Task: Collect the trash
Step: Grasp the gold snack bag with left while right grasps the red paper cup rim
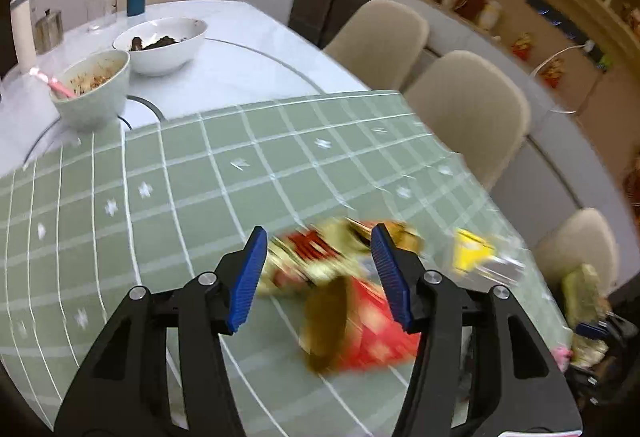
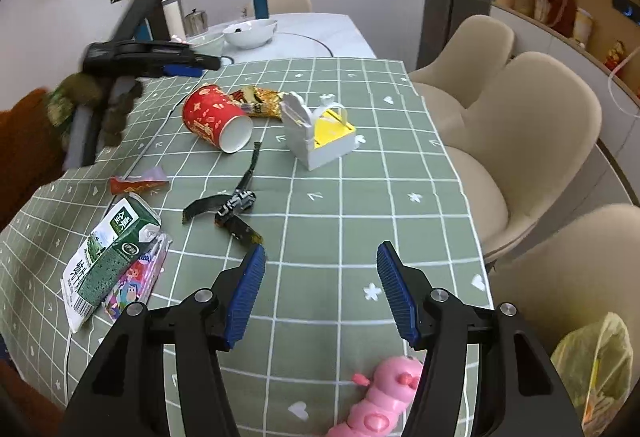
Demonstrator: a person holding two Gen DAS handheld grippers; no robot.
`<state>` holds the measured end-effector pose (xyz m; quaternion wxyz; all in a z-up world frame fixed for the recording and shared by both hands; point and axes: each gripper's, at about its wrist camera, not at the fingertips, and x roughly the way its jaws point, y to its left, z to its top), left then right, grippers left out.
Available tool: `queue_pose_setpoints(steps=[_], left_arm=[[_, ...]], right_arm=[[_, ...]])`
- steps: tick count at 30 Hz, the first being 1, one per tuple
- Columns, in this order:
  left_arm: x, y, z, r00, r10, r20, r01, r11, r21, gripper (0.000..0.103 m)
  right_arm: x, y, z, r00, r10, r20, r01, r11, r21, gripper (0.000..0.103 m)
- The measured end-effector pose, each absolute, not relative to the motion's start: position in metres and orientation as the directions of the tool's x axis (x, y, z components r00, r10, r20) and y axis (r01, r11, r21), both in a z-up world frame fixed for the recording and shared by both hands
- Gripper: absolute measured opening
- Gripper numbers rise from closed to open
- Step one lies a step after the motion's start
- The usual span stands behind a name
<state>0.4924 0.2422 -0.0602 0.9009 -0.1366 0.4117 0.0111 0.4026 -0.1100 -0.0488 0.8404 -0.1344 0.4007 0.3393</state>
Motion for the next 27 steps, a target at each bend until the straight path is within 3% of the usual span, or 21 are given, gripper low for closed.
queue_pose_setpoints(steps=[4,8,9,10,11,13,16,22,27], left_arm=[[0.521,0.257,-0.099,0.561,-0.098,-0.822,-0.143,0.967,-0.212,0.052],[0.519,0.257,-0.110,0.528,-0.099,-0.843,-0.153,0.966,-0.209,0.051],[0.515,0.255,-0.109,0.523,-0.103,-0.846,-0.154,0.965,-0.212,0.050],[0.511,0.252,-0.109,0.511,-0.114,-0.852,-0.151,0.964,-0.219,0.041],[0.506,0.249,-0.110,0.485,-0.143,-0.863,-0.142,0.960,-0.239,0.040],[0.494,0.237,-0.108,0.459,-0.129,-0.879,-0.135,0.968,-0.212,0.027],[0.470,0.220,-0.105,0.436,-0.162,-0.885,-0.100,0.969,-0.227,0.022],[0.424,0.217,-0.105,0.423,-0.229,-0.877,-0.239,0.905,-0.352,0.016],[0.390,0.210,-0.093,0.463,-0.191,-0.865,-0.285,0.893,-0.349,0.015]], right_arm=[[0.404,-0.109,-0.054,0.419,0.482,-0.769,-0.677,0.731,0.090,0.055],[0.404,-0.115,-0.059,0.400,0.483,-0.779,-0.672,0.733,0.109,0.055],[0.404,-0.116,-0.061,0.394,0.482,-0.783,-0.671,0.732,0.113,0.055],[0.404,-0.115,-0.061,0.391,0.483,-0.783,-0.672,0.731,0.116,0.055],[0.404,-0.115,-0.062,0.389,0.486,-0.782,-0.673,0.730,0.119,0.055],[0.403,-0.112,-0.061,0.384,0.498,-0.777,-0.680,0.722,0.127,0.055],[0.400,-0.106,-0.058,0.379,0.519,-0.766,-0.692,0.709,0.137,0.055],[0.394,-0.085,-0.052,0.351,0.560,-0.750,-0.731,0.664,0.153,0.055],[0.390,-0.049,-0.042,0.318,0.621,-0.717,-0.775,0.605,0.180,0.055]])
